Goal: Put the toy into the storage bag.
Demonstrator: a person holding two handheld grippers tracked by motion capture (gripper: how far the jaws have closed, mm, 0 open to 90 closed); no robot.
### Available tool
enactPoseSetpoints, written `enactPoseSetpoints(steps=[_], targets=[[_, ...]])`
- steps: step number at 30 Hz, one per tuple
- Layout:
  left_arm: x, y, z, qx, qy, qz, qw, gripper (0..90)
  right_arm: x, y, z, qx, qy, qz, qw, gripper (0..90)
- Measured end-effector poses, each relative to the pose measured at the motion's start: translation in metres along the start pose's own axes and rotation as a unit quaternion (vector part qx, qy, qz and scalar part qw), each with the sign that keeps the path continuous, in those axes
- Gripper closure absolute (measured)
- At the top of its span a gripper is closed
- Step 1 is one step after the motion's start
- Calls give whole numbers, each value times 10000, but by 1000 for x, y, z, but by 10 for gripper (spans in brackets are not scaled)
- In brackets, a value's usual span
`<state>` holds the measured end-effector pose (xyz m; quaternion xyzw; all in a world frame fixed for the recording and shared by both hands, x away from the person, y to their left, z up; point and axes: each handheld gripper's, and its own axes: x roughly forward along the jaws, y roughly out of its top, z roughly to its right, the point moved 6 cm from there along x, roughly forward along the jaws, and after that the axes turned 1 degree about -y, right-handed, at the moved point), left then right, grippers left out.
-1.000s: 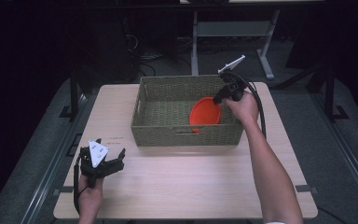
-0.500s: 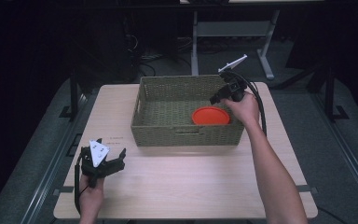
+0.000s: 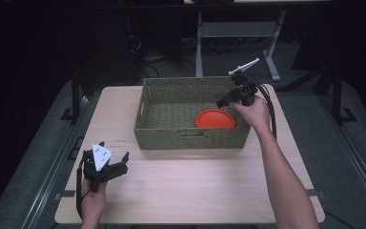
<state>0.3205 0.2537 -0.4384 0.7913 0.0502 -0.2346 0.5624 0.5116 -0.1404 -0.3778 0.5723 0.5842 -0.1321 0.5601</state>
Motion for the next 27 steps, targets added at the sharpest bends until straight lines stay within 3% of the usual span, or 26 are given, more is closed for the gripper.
enactPoseSetpoints(steps=[16,27], targets=[[-1,0,0,2,-3,4,10000,128,-3,-4,-6,-41,181,27,9998,449],[-1,0,1,-1,2,22,10000,128,-18,-14,-8,-61,340,166,9993,358]])
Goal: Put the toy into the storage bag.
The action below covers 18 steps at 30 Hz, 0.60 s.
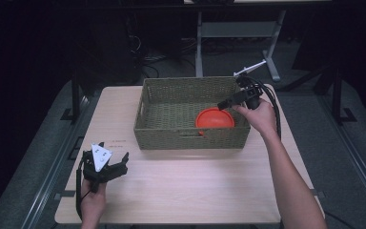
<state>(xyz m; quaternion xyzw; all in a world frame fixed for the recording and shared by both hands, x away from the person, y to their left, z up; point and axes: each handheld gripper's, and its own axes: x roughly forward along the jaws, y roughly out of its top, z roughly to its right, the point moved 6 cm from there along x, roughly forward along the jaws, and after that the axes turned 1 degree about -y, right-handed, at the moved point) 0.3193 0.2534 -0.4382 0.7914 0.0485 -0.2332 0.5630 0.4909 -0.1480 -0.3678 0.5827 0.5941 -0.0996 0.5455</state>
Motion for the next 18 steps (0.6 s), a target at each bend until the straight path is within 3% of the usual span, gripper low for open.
enactPoseSetpoints(steps=[12,18], targets=[[0,0,1,-4,-4,16,10000,128,-21,-15,-9,-107,311,275,9991,317],[0,0,1,4,-2,-2,10000,128,-28,-27,-10,-147,337,358,9987,309]])
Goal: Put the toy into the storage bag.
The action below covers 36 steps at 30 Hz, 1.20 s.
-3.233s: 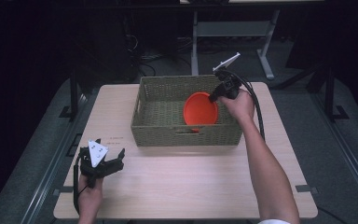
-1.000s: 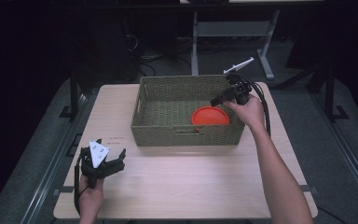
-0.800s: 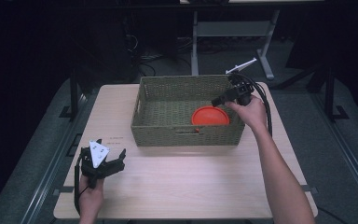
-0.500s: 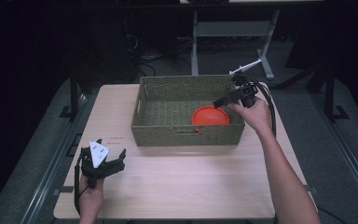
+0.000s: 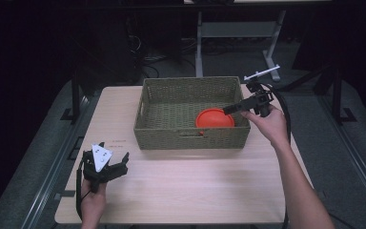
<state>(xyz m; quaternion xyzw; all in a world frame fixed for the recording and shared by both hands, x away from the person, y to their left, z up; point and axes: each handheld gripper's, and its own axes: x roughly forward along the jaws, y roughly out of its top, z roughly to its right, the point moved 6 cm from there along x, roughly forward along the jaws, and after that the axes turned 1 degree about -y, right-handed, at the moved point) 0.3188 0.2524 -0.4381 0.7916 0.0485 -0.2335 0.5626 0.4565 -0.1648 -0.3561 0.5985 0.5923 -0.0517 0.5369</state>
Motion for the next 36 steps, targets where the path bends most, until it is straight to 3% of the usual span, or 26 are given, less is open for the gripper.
enactPoseSetpoints(steps=[15,21,22,28,32,36], targets=[[0,0,1,10,-18,-10,10000,128,-34,-42,-11,-215,17,183,9996,298],[0,0,1,5,-13,-7,10000,128,-41,-72,-14,-383,15,293,9988,299],[0,-1,1,-21,-21,-4,10000,128,-43,-84,-14,-393,-18,372,9985,303],[1,-1,3,18,-48,-15,10000,128,-43,-112,-12,-342,59,450,9984,296],[0,-1,3,36,-40,-12,10000,128,-36,-136,-8,-464,96,434,9979,290],[0,-1,3,11,-46,-13,10000,128,-30,-149,-6,-522,88,407,9978,277]])
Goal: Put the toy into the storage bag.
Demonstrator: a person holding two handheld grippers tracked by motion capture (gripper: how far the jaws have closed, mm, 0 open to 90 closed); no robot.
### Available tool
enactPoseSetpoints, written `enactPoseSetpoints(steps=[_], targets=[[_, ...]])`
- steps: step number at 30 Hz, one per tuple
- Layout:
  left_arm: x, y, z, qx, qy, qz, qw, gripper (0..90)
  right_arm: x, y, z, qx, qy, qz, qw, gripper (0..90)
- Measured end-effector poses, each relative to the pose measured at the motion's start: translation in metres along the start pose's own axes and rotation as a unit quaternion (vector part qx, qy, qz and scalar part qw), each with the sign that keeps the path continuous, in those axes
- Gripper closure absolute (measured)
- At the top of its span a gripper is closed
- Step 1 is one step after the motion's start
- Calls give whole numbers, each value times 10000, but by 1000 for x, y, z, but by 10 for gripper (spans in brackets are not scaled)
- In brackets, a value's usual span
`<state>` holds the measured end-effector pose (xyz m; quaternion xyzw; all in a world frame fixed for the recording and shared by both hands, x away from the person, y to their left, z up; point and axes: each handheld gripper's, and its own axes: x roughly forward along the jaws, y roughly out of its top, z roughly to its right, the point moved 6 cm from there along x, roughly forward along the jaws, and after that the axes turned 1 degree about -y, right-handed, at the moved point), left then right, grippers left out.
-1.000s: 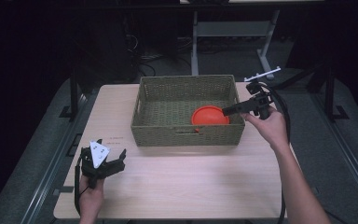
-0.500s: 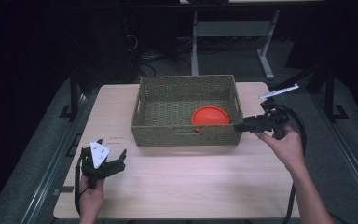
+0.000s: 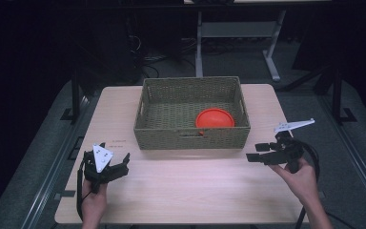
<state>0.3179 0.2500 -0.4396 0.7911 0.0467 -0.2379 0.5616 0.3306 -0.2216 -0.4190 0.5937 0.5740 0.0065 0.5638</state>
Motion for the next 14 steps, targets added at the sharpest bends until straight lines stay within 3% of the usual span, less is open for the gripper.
enactPoseSetpoints(steps=[9,14], targets=[[0,1,1,-34,-26,-3,10000,128,7,-35,1,-66,-155,133,9998,263],[1,0,1,-86,-119,-34,9999,128,4,-64,-4,-54,-418,601,9973,263]])
